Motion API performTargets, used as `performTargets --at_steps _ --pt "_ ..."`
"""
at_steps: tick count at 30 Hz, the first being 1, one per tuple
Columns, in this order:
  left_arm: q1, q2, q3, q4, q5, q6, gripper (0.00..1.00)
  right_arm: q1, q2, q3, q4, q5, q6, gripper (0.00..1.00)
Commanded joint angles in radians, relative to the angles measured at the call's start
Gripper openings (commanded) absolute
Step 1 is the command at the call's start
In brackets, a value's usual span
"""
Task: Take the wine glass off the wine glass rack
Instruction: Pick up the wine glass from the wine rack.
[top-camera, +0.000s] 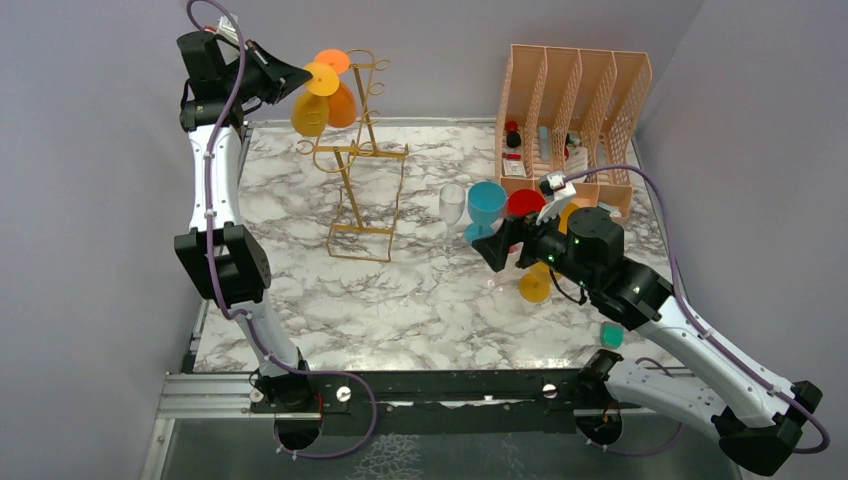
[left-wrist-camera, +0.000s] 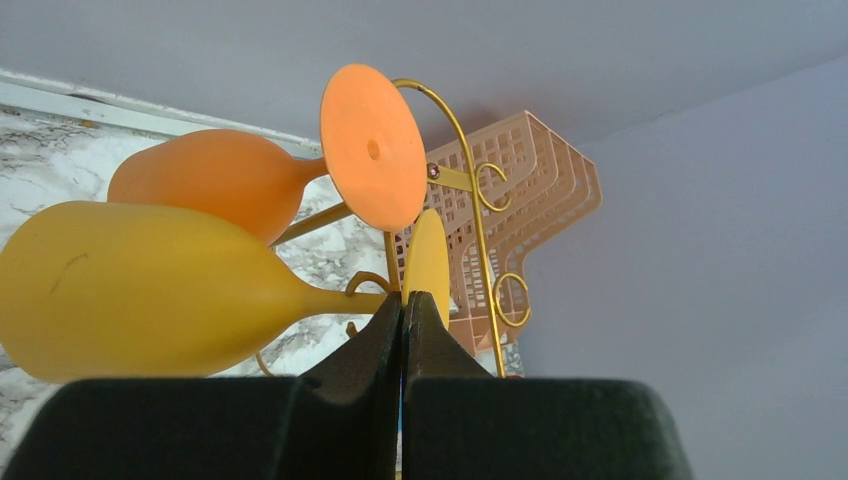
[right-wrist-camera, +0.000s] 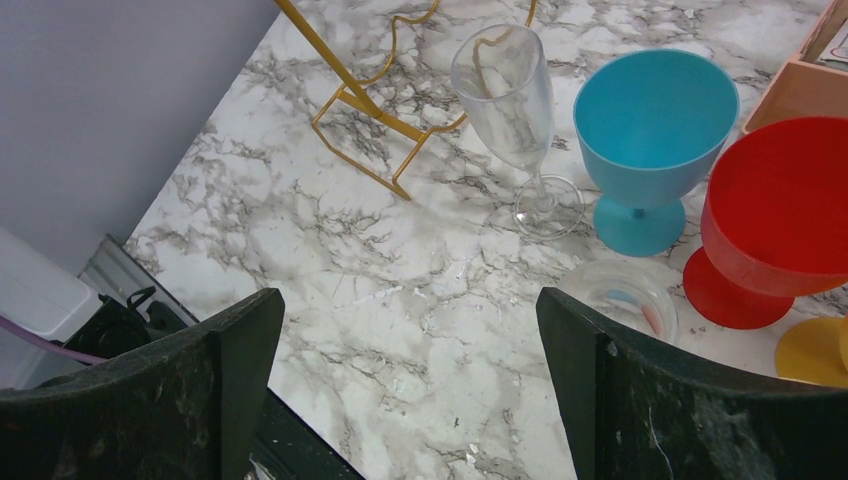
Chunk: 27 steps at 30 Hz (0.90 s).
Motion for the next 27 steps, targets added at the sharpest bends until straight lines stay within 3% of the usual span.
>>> performTargets --at_steps 1,12,21,27 --pt "0.021 -0.026 -0.011 0.083 0.016 -0.032 0.00 -0.001 -0.015 -0.008 -0.019 0.018 0.006 1.00" --pt "0.038 -0.041 -0.049 0.119 0.032 -0.050 0.00 -0.002 -0.018 -0.007 -0.024 0.021 0.008 1.00" --pt "0.060 -0.082 -0.145 0.324 0.058 -0.175 0.00 -0.002 -0.023 -0.004 -0.034 0.029 0.007 1.00" --pt "0.069 -0.103 -0.182 0.361 0.052 -0.195 0.00 -0.001 -0.030 -0.006 -0.037 0.031 0.011 1.00"
